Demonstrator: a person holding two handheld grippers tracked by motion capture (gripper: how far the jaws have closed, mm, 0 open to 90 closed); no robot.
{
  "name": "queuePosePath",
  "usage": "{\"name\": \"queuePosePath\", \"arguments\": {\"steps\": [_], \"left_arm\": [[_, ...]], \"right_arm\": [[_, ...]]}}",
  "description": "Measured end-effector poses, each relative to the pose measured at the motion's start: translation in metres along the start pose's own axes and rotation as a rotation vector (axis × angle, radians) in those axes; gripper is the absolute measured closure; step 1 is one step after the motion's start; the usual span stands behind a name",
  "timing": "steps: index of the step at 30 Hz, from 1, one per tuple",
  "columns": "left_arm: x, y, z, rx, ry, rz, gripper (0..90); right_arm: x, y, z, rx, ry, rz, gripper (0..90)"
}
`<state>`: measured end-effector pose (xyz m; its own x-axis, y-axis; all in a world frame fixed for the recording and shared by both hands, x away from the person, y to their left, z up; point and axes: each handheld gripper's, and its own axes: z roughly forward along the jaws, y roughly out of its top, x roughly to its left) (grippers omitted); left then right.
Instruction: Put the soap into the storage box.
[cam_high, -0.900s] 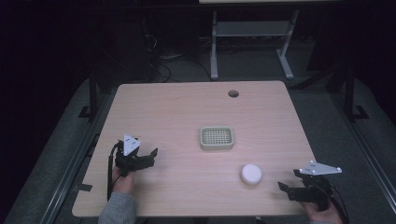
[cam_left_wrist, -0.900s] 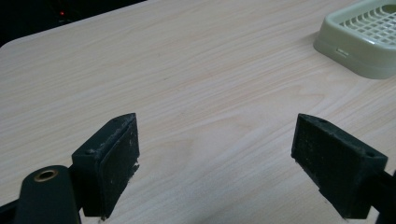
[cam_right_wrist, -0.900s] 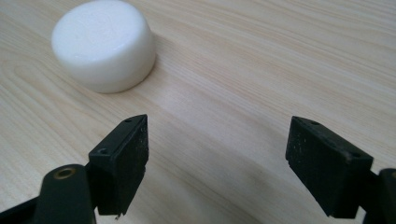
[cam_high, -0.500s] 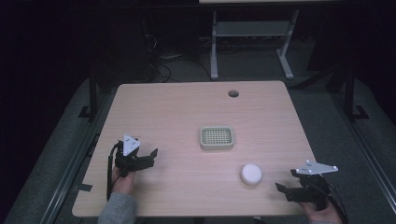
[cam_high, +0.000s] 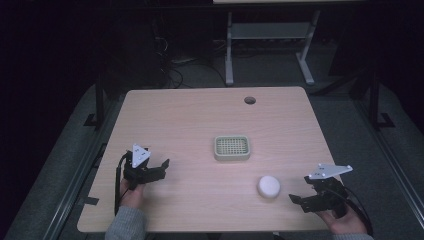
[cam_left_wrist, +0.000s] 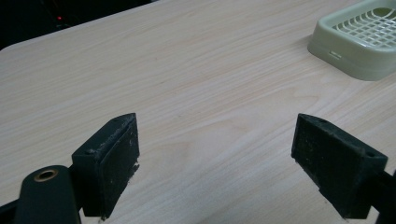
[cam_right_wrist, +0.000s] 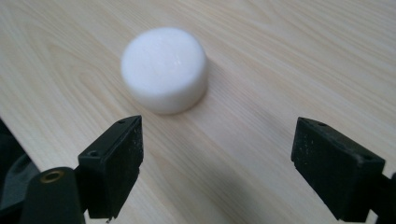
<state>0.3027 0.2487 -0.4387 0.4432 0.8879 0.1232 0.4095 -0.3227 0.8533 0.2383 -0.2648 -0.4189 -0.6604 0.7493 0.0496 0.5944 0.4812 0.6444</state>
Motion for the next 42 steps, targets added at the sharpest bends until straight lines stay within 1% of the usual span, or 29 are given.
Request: {"name": "queuePosePath", "arguments": {"steps": [5,7,12,17,19,21,23,26,28,30,32,33,35,37,42], "left_arm": [[0.000,0.000,0.000,-0.004,-0.003,-0.005,14.8],[0.000,0.000,0.000,-0.006,-0.001,-0.003,14.8],[0.000,0.000,0.000,-0.005,0.001,-0.006,14.8],[-0.001,0.000,0.000,-0.002,0.005,0.002,14.8],[-0.001,0.000,0.000,-0.003,0.000,0.000,14.8],[-0.001,0.000,0.000,-0.005,0.007,0.002,14.8],[-0.001,0.000,0.000,-0.006,0.001,0.001,14.8],[-0.001,0.000,0.000,-0.005,0.004,0.003,14.8],[-0.002,0.000,0.000,-0.008,0.002,-0.007,14.8],[-0.002,0.000,0.000,-0.009,0.004,-0.008,14.8],[-0.001,0.000,0.000,-0.009,0.005,-0.010,14.8],[-0.001,0.000,0.000,-0.009,0.007,-0.003,14.8],[-0.001,0.000,0.000,-0.007,0.004,-0.009,14.8],[-0.001,0.000,0.001,-0.008,0.005,-0.001,14.8],[-0.002,0.000,0.001,-0.004,0.005,0.001,14.8]], "right_arm": [[0.005,0.013,0.002,0.028,0.017,-0.035,15.6],[0.006,0.016,0.003,0.029,0.021,-0.045,15.6],[0.009,0.028,0.007,0.061,0.036,-0.073,15.6],[0.013,0.039,0.012,0.088,0.049,-0.104,15.6],[0.015,0.043,0.014,0.104,0.053,-0.117,15.6],[0.016,0.047,0.016,0.120,0.059,-0.127,15.6],[0.017,0.051,0.018,0.135,0.062,-0.132,15.6],[0.019,0.056,0.022,0.150,0.068,-0.144,15.6],[0.019,0.058,0.024,0.159,0.072,-0.155,15.5],[0.020,0.060,0.027,0.172,0.080,-0.152,15.5],[0.021,0.063,0.030,0.181,0.078,-0.165,15.5],[0.022,0.064,0.031,0.186,0.084,-0.165,15.5],[0.023,0.066,0.033,0.193,0.087,-0.166,15.6],[0.024,0.068,0.035,0.208,0.095,-0.168,15.6],[0.026,0.074,0.043,0.241,0.103,-0.178,15.5]]}}
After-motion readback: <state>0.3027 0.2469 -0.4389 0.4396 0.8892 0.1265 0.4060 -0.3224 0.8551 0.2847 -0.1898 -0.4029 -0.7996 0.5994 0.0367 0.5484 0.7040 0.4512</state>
